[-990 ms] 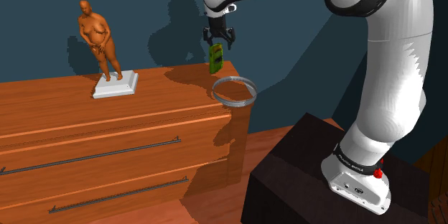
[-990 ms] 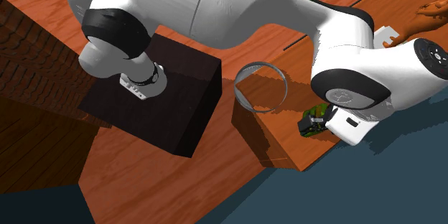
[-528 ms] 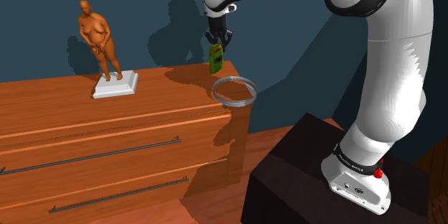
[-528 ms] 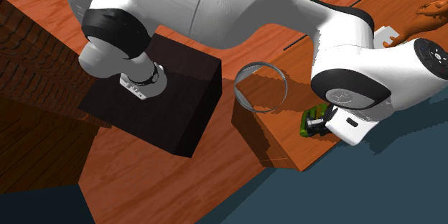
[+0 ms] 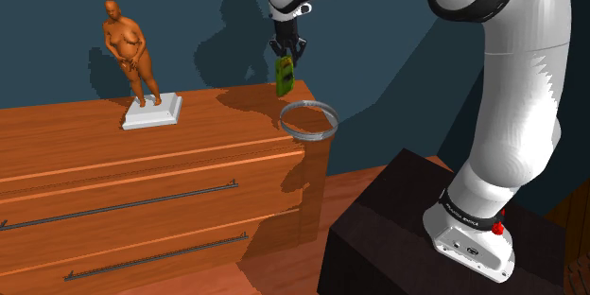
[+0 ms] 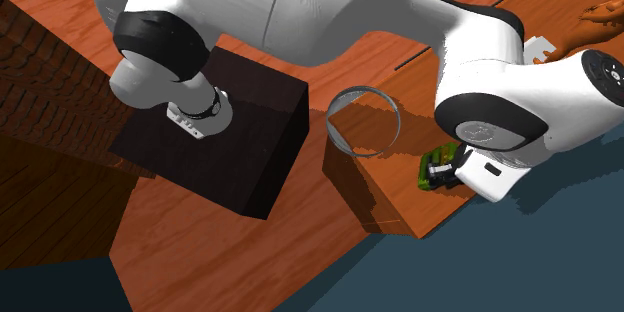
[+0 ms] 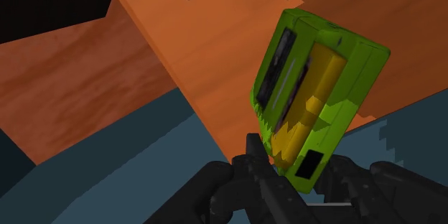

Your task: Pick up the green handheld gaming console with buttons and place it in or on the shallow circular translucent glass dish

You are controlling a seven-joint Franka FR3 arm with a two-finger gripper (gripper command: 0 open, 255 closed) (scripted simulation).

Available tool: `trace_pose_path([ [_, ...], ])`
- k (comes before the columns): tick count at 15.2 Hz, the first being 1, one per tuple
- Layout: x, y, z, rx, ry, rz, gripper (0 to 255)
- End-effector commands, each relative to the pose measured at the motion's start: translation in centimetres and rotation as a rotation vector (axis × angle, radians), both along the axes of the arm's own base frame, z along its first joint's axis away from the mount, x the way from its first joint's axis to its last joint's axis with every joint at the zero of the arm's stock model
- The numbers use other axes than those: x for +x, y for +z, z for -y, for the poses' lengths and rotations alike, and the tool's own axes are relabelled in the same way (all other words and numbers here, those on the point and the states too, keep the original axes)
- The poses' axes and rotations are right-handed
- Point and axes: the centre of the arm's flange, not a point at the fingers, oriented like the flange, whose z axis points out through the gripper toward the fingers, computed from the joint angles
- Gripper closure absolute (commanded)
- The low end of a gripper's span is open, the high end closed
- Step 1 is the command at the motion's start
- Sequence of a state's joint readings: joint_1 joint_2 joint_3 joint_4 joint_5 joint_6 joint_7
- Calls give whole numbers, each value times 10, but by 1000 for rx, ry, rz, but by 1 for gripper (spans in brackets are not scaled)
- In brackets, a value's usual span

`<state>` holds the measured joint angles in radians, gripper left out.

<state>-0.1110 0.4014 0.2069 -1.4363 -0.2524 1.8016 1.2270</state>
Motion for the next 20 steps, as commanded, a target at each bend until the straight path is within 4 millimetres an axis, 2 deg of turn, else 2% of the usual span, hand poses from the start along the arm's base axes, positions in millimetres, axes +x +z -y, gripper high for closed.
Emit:
trace_pose_path([
  [1,0,10,0,0,0,0,255],
  [17,0,94,0,0,0,0,255],
  [20,-36,102,-13,0,0,0,255],
])
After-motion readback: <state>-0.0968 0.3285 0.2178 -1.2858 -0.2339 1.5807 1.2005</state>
